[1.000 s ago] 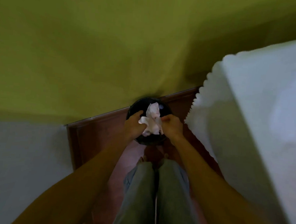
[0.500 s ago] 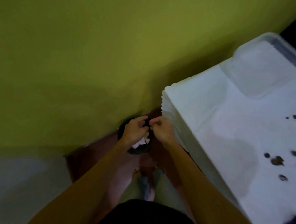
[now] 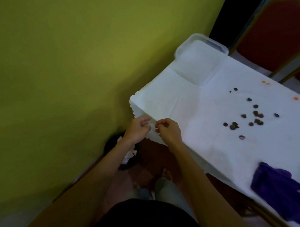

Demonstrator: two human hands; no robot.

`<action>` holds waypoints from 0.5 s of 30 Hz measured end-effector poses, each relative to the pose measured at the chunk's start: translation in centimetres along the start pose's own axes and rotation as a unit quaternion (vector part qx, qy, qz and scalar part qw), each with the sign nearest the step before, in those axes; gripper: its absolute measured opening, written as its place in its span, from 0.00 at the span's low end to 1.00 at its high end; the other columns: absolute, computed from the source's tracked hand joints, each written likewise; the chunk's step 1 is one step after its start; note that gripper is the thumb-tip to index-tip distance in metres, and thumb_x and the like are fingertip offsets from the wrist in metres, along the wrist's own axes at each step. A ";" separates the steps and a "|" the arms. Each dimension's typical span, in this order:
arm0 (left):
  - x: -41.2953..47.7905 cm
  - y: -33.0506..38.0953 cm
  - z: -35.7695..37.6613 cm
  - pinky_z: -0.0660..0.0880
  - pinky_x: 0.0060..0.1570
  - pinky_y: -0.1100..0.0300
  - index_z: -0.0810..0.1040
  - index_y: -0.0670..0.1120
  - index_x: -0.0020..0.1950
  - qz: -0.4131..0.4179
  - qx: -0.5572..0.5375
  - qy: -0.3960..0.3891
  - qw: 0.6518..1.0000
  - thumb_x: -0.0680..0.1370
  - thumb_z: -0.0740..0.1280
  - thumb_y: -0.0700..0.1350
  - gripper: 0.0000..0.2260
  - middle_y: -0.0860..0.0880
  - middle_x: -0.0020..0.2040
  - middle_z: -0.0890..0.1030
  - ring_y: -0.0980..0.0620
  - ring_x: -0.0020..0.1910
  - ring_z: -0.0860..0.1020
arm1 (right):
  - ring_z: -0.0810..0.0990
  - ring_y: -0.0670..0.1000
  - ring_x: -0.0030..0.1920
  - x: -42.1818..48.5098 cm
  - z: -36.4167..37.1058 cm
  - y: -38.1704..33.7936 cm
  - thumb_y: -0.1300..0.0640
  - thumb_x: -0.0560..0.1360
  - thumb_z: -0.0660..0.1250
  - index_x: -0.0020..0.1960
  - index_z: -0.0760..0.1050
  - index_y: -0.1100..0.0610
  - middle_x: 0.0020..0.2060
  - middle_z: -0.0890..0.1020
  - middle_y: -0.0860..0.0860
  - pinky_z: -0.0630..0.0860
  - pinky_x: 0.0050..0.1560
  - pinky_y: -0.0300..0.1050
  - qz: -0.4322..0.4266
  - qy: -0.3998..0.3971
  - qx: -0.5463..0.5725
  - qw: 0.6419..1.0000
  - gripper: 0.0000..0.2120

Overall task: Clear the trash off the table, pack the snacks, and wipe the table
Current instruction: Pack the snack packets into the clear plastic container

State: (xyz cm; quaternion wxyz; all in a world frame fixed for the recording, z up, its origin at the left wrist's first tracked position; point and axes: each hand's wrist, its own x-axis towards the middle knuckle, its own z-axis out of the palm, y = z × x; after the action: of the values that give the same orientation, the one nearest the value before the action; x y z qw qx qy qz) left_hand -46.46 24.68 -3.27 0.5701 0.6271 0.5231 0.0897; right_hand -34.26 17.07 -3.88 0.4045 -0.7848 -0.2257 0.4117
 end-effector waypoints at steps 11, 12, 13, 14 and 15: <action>1.9 5.3 7.6 0.76 0.61 0.54 0.80 0.53 0.62 0.062 0.130 -0.089 0.986 0.78 0.66 0.44 0.14 0.50 0.58 0.82 0.53 0.58 0.79 | 0.85 0.44 0.41 -0.7 -8.9 3.5 0.61 0.80 0.62 0.52 0.79 0.52 0.44 0.85 0.45 0.82 0.47 0.41 0.034 0.121 0.088 0.988 0.08; 2.0 5.9 8.6 0.76 0.60 0.54 0.80 0.53 0.62 0.067 0.137 -0.098 0.983 0.78 0.66 0.44 0.14 0.51 0.57 0.82 0.53 0.57 0.79 | 0.85 0.43 0.41 -0.6 -9.8 3.8 0.60 0.79 0.63 0.52 0.80 0.52 0.44 0.85 0.45 0.82 0.48 0.42 0.037 0.129 0.090 0.987 0.08; 2.2 6.5 9.5 0.77 0.59 0.54 0.80 0.53 0.62 0.075 0.144 -0.109 0.981 0.78 0.66 0.45 0.13 0.52 0.57 0.83 0.53 0.56 0.80 | 0.85 0.43 0.41 -0.5 -10.7 4.1 0.60 0.79 0.63 0.52 0.80 0.52 0.44 0.85 0.45 0.82 0.48 0.42 0.039 0.136 0.096 0.985 0.08; 2.3 7.1 10.4 0.77 0.58 0.54 0.80 0.53 0.62 0.083 0.146 -0.119 0.979 0.78 0.65 0.45 0.13 0.52 0.56 0.83 0.54 0.55 0.80 | 0.85 0.44 0.41 -0.5 -11.6 4.3 0.60 0.79 0.63 0.52 0.80 0.53 0.44 0.85 0.46 0.82 0.48 0.42 0.041 0.143 0.105 0.983 0.08; 2.5 7.7 11.3 0.78 0.57 0.53 0.80 0.54 0.62 0.087 0.147 -0.127 0.977 0.79 0.65 0.46 0.13 0.52 0.56 0.83 0.55 0.54 0.80 | 0.85 0.44 0.41 -0.4 -12.5 4.5 0.60 0.79 0.63 0.52 0.80 0.53 0.44 0.85 0.46 0.82 0.47 0.42 0.043 0.148 0.112 0.982 0.08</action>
State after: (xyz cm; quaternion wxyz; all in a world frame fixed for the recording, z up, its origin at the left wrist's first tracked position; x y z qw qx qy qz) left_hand -33.08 21.06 -2.05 0.5239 0.7533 0.3972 -0.0190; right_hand -24.07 8.62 -3.19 0.5012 -0.7955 -0.0820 0.3305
